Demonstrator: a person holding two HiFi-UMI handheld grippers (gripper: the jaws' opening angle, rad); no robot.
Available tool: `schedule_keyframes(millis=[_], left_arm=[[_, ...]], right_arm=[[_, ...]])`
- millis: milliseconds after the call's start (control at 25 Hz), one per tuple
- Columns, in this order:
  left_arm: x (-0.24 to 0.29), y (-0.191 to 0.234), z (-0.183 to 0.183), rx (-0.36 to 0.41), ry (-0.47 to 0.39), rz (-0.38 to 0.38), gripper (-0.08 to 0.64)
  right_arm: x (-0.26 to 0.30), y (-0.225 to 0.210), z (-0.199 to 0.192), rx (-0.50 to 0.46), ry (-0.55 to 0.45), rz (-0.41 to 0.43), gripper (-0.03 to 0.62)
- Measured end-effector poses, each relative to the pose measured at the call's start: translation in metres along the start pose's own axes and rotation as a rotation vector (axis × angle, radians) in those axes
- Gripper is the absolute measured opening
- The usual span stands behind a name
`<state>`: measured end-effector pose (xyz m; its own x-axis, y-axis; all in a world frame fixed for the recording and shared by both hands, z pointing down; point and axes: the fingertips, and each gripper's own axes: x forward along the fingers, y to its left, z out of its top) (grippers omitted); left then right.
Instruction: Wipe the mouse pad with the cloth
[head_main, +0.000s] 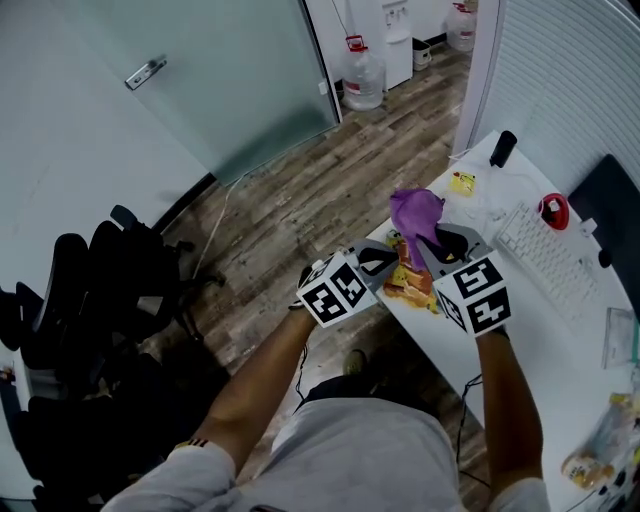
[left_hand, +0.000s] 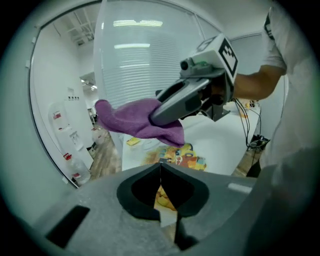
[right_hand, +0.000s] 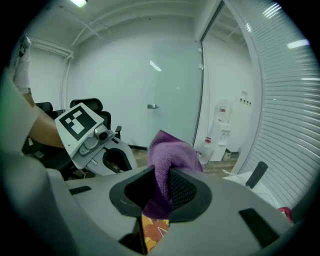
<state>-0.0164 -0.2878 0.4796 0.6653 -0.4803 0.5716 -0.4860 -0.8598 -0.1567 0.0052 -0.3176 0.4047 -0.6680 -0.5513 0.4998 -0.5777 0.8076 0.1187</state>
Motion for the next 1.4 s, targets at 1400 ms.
schedule_keyframes(millis=[1400], left_arm=[[0.053, -0.011, -0.081, 0.010, 0.324, -0.201, 0.015]], right_arm=[[0.089, 0.007, -0.112, -0.131, 0.511, 0.069, 0.069]])
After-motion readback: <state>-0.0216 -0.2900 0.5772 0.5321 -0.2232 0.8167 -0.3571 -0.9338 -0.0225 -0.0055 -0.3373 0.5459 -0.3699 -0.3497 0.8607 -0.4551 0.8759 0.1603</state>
